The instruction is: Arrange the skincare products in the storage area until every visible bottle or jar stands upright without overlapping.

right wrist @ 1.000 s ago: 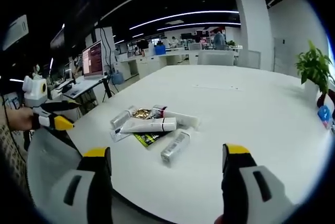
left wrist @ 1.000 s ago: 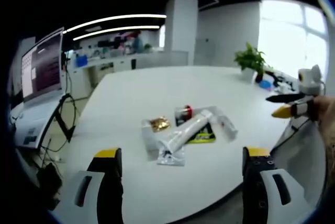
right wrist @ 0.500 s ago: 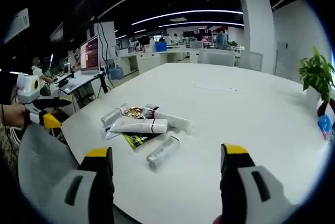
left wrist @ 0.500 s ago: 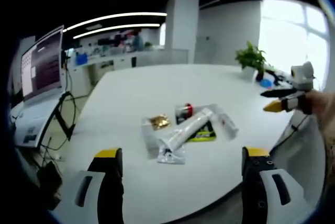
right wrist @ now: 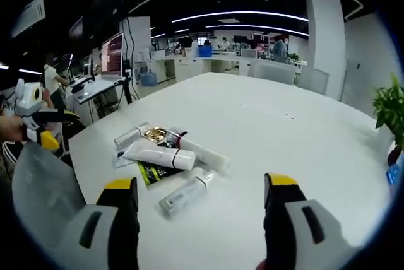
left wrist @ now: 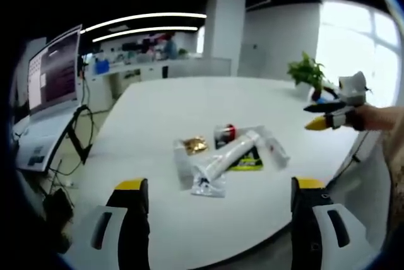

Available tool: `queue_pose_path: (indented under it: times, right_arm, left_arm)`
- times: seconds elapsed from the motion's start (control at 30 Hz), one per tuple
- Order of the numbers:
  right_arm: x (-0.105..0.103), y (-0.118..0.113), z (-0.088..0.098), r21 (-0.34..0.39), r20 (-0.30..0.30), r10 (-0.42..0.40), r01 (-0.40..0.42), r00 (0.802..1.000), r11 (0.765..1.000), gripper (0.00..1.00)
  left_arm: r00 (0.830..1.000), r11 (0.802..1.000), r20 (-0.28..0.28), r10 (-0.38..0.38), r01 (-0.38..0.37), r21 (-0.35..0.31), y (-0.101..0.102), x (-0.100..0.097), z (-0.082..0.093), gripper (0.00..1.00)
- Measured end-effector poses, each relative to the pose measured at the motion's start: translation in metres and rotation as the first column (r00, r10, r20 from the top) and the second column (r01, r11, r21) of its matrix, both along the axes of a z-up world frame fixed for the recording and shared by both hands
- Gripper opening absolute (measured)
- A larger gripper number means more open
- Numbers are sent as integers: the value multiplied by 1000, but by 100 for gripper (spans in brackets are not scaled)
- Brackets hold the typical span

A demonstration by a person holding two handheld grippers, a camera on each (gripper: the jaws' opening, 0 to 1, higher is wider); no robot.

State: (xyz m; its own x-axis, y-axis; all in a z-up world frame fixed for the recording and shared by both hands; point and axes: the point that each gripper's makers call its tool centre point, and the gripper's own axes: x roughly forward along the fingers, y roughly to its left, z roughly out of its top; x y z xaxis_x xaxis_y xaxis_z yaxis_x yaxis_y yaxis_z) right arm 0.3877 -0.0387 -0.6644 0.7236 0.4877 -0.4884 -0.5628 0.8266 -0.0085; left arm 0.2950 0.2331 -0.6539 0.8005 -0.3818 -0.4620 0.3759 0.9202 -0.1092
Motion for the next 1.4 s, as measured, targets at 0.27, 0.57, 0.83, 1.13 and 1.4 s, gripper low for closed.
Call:
queue_pose_path:
  times: [0.27,0.57,0.83,1.13,1.4]
  right_arm:
    - [27,17,-7,-62,-9,109,-109,994,992,83]
    - [54,43,-21,-132,-34,217,-220,976,967,78]
    - [79,67,-34,-176,-55,309,-314,949,933,71]
    - [107,81,-48,-299,-115,416,-431,902,851,58]
    - [112,107,-70,-327,-226,523,-570,822,754,43]
  left_arm:
    - [1000,1000,-7,17,-17,-25,3,1,1,90]
    - [1000,999,-16,26,-26,-26,4,2,-1,87]
    - [999,999,-15,39,-39,-29,7,3,-1,87]
    - [999,998,-15,51,-52,-39,9,4,-1,86]
    - [998,997,-12,60,-60,-45,11,4,0,86]
